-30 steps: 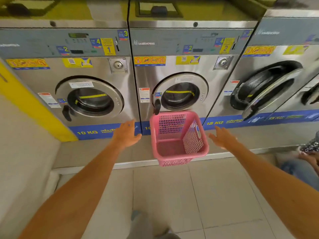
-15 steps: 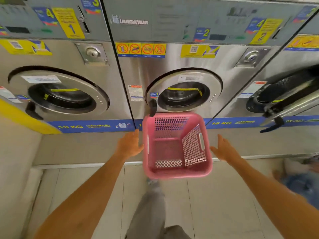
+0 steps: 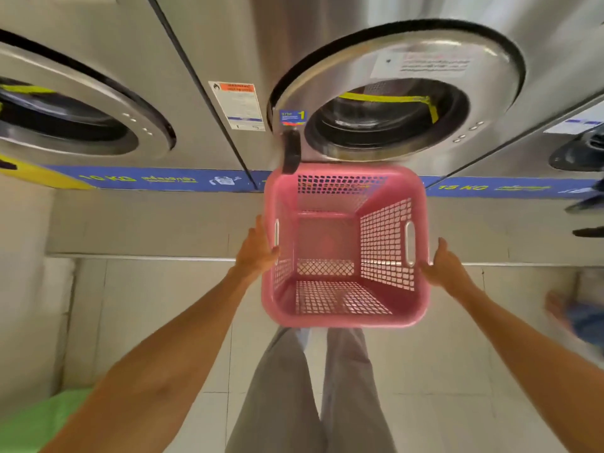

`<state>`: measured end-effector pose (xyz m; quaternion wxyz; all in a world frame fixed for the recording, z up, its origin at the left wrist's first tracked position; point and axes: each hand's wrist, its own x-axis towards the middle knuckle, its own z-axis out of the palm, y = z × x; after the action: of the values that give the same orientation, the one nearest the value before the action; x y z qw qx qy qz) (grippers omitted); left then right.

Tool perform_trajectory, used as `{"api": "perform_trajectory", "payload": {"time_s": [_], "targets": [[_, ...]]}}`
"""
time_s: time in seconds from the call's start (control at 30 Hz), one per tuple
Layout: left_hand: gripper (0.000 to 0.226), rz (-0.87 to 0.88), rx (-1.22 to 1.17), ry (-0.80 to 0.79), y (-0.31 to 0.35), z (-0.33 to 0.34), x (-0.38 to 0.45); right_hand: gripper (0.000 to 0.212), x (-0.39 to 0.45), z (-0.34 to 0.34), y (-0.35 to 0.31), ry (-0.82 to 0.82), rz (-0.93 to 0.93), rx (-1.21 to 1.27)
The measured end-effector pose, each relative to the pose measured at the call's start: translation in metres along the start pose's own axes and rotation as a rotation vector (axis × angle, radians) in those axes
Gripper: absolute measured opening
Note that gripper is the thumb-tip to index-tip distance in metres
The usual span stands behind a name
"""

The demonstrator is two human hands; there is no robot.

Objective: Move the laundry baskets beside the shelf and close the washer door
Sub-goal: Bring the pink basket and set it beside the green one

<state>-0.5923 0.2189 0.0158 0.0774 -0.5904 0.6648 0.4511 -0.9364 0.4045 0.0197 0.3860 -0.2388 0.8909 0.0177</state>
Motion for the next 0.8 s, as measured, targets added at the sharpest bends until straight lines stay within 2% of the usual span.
{"api": "perform_trajectory", "payload": {"time_s": [0.13, 0.23, 0.37, 0.47, 0.6, 0.63, 0.73, 0.8], "targets": [[0.11, 0.041, -0.133, 0.026, 0.007, 0.008, -0.004, 0.109, 0.017, 0.009, -0.002, -0.111, 0.039, 0.169], [0.095, -0.02, -0.19, 0.017, 0.0, 0.012, -0.007, 0.113, 0.02, 0.011, 0.002, -0.186, 0.064, 0.389], [0.095, -0.191, -0.184, 0.014, -0.029, 0.015, -0.033, 0.082, 0.003, -0.001, 0.003, -0.283, 0.025, 0.305], [0.091, -0.23, -0.208, 0.107, -0.048, 0.012, -0.088, 0.058, -0.018, 0.002, -0.001, -0.283, -0.021, 0.259], [0.07, -0.249, -0.339, 0.26, -0.08, -0.001, -0.178, 0.023, -0.046, 0.002, -0.042, -0.286, -0.152, 0.075], [0.064, -0.264, -0.37, 0.296, -0.089, -0.007, -0.199, 0.022, -0.057, 0.003, -0.062, -0.286, -0.204, 0.02], [0.052, -0.287, -0.465, 0.422, -0.118, -0.023, -0.262, 0.04, -0.091, 0.021, -0.131, -0.174, -0.428, -0.124], [0.054, -0.358, -0.528, 0.533, -0.142, -0.029, -0.3, 0.043, -0.123, 0.043, -0.177, -0.122, -0.592, -0.087]]}}
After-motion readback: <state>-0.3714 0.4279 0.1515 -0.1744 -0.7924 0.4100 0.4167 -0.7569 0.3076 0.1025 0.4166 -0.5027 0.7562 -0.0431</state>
